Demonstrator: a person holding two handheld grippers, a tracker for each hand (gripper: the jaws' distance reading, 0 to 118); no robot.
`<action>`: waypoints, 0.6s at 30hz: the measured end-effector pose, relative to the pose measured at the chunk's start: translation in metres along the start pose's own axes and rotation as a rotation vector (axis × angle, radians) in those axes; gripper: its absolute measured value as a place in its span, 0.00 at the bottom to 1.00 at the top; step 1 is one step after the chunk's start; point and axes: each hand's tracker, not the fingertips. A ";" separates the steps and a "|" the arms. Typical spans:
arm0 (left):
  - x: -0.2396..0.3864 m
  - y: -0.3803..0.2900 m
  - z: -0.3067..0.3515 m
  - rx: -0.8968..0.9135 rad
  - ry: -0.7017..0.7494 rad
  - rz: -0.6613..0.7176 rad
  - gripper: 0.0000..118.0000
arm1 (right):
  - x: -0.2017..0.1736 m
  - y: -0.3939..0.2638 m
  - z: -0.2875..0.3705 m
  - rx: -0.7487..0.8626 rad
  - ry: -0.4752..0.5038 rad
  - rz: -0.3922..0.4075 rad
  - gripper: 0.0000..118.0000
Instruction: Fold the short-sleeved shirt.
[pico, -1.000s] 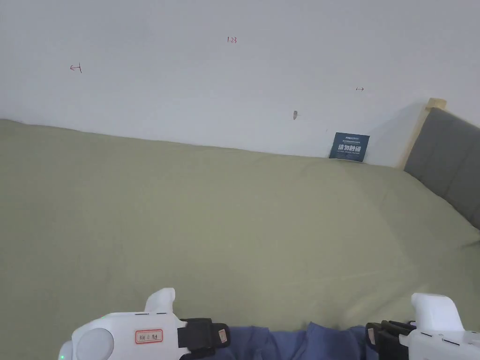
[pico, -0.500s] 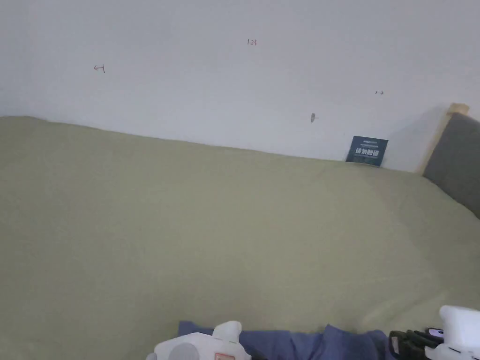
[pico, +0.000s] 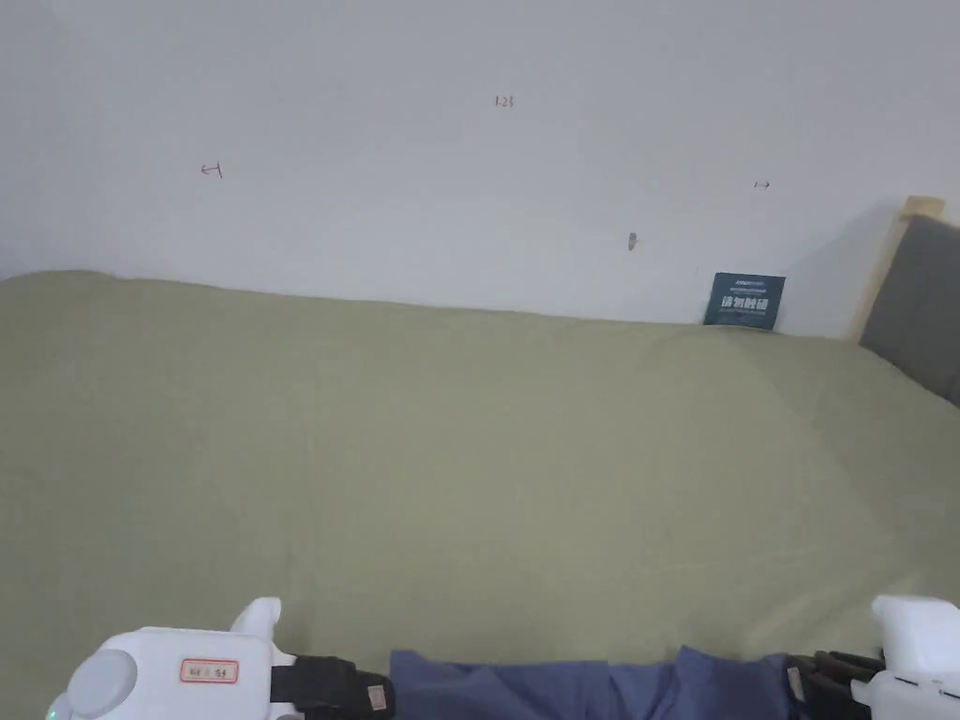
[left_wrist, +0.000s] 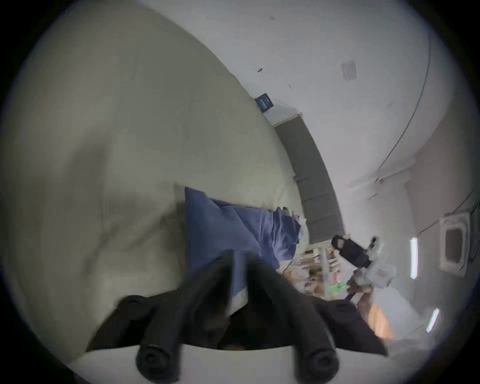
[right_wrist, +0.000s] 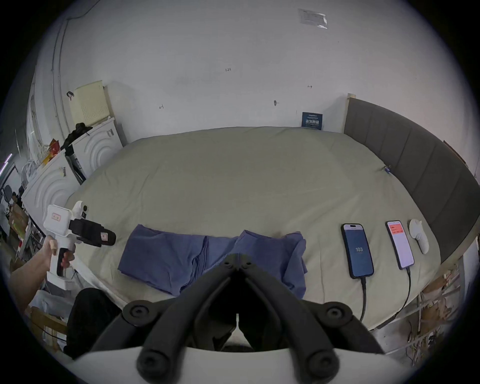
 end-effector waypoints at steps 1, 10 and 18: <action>-0.002 0.001 -0.001 0.015 -0.014 0.031 0.89 | 0.000 0.000 0.001 -0.002 0.000 0.003 0.00; -0.043 -0.006 -0.046 0.034 -0.120 0.166 1.00 | 0.007 -0.002 0.008 -0.006 -0.032 -0.008 0.00; -0.025 -0.008 -0.077 0.034 -0.070 0.142 0.08 | 0.009 -0.018 -0.007 -0.058 -0.037 -0.044 0.00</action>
